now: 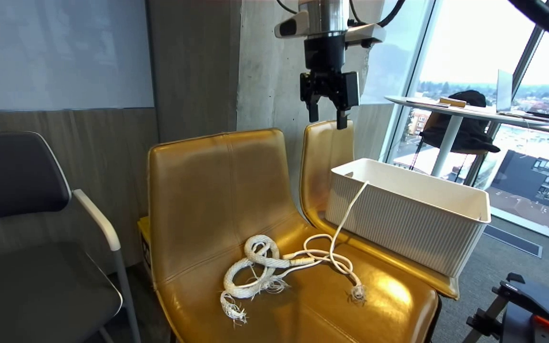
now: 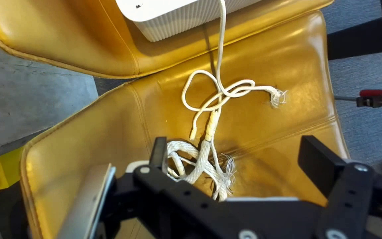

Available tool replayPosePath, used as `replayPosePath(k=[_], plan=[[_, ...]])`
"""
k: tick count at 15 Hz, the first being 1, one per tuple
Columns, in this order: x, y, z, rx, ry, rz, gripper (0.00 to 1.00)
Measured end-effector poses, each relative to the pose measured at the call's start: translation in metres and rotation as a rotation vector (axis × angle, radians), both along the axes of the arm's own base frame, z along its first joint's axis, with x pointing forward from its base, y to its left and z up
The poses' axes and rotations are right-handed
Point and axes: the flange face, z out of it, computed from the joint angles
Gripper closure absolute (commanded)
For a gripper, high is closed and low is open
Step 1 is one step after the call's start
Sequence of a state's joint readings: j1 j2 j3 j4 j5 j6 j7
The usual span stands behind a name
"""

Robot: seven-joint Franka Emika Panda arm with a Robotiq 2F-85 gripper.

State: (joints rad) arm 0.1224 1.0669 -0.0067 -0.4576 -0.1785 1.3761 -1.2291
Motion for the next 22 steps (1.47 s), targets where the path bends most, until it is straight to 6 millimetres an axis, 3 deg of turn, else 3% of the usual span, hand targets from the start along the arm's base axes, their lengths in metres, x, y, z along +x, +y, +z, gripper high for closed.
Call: replayPosePath(k=[5, 15, 19, 22], plan=[[-0.009, 0.019, -0.023, -0.041, 0.061, -0.102, 0.0], [-0.083, 0.041, -0.031, -0.351, 0.501, -0.229, 0.0], [-0.097, 0.035, -0.052, -0.418, 0.608, -0.238, 0.0], [-0.111, 0.028, -0.053, -0.453, 0.662, -0.27, 0.0]])
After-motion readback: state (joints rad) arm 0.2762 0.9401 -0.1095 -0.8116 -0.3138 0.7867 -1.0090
